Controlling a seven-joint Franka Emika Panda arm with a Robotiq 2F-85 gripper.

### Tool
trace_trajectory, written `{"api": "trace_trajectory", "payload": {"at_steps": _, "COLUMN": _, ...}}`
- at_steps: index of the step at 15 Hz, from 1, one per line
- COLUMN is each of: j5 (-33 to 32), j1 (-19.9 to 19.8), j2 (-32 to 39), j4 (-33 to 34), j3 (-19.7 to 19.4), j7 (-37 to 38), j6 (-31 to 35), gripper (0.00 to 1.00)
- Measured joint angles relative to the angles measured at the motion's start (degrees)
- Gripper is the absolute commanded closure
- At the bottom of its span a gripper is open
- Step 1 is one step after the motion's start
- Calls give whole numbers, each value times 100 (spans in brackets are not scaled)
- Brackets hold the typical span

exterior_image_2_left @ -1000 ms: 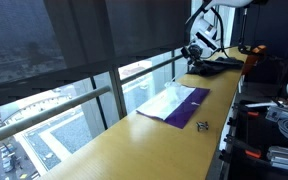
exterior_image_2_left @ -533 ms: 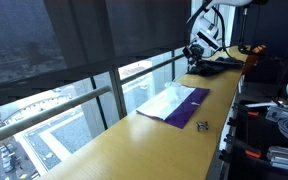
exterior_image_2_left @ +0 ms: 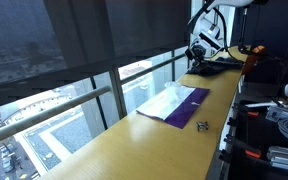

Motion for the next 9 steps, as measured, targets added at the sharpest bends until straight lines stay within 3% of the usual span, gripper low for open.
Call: {"api": "trace_trajectory", "payload": {"at_steps": 9, "j5": -4, "j1": -63, "j2": 67, "j4": 49, "j3": -17, "j7": 0, "j6": 8, "gripper": 100}}
